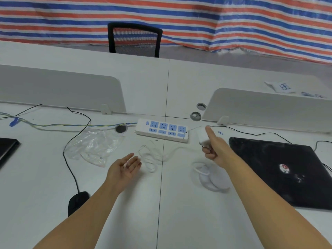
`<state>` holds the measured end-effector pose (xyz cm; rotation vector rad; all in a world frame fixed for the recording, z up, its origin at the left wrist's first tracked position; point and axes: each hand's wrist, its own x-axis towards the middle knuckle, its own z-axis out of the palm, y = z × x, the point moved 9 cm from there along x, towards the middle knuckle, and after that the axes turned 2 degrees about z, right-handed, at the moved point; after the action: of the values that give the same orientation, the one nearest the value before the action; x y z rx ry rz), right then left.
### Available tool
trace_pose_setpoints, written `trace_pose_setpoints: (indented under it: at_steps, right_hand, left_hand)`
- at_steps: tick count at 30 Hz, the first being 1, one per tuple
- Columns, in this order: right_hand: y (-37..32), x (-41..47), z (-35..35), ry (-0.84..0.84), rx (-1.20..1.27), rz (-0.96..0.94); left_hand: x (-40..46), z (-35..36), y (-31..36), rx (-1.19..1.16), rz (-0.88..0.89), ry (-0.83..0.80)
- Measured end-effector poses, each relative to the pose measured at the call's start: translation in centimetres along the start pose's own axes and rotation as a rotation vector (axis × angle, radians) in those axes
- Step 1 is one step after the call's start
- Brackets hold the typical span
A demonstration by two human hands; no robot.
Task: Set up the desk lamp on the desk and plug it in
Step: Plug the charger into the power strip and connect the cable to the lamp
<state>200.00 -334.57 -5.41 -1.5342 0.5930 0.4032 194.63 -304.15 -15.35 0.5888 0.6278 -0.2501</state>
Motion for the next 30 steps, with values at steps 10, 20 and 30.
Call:
trace_pose_setpoints:
  at_steps: [10, 20, 30]
  right_hand:
    - [-6.2, 3.0, 4.3, 0.188, -1.587, -0.675]
    - [-4.8, 9.3, 6.1, -0.024, -0.705, -0.419]
    - [-2.3, 13.0, 8.8, -0.143, -0.457, -0.267]
  left_hand:
    - [-1.7, -1.2, -4.5, 0.530, -0.358, -0.192]
    - [-4.0, -4.1, -4.9, 1.530, -0.613, -0.456]
    - [-1.0, 1.3, -5.9, 1.776, -0.161, -0.468]
